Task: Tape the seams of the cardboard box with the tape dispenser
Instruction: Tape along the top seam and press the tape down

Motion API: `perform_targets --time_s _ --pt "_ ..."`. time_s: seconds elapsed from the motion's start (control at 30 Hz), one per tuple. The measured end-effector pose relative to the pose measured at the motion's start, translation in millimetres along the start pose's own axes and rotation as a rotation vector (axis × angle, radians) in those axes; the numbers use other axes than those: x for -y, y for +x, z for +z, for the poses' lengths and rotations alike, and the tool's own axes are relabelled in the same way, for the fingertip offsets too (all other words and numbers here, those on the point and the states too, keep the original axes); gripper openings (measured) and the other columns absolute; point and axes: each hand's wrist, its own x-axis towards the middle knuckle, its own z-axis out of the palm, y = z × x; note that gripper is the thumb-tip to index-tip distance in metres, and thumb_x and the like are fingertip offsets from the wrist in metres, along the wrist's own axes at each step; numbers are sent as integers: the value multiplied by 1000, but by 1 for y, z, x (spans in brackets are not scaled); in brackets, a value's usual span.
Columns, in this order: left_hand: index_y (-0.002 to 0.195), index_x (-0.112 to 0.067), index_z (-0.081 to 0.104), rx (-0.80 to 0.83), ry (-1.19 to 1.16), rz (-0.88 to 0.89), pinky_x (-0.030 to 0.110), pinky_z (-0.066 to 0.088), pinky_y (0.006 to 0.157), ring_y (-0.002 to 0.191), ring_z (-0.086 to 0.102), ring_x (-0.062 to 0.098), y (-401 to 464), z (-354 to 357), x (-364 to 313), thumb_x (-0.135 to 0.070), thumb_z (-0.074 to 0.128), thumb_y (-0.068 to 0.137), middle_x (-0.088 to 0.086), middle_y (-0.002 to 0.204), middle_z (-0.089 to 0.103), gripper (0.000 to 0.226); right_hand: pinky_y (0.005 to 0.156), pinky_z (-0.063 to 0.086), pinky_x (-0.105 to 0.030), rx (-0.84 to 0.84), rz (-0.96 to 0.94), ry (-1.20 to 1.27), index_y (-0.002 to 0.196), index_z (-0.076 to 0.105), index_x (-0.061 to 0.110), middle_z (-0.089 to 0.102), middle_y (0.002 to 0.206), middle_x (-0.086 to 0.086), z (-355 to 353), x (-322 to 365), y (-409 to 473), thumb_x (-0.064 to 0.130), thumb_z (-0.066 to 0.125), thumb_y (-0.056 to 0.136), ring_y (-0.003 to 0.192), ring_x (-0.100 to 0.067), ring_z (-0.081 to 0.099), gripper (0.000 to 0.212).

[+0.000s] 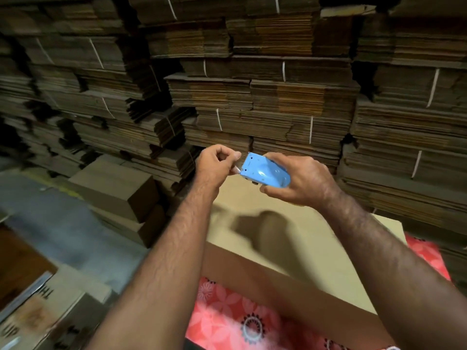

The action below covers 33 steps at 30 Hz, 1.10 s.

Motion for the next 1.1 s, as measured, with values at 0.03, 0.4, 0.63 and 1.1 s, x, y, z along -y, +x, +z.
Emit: perform_targets --time_s 0.03,0.4,0.63,1.1 --pt "79 -3 67 -27 -8 -29 30 53 59 58 62 26 2 -6 4 -10 76 81 17 71 62 12 84 52 -39 25 -24 -13 135 42 44 66 113 15 1 -1 1 72 63 71 106 -18 62 74" --pt "75 -8 64 -68 100 -280 44 63 68 49 57 13 40 -66 41 -9 73 87 9 66 63 16 82 48 -37 232 -20 -80 140 44 44 67 118 11 26 -1 19 71 64 73 108 -21 61 75" --pt "71 -12 63 17 196 -378 57 56 80 46 56 16 61 -81 79 -13 75 86 14 71 62 19 82 45 -35 360 29 -101 140 47 45 66 115 10 44 20 45 68 66 74 108 -20 60 72" --pt "83 -6 66 113 84 -430 26 56 53 47 58 9 78 -104 112 -12 73 88 9 70 63 10 74 41 -33 505 22 -224 139 45 49 63 116 10 40 43 81 75 64 70 104 -18 56 76"
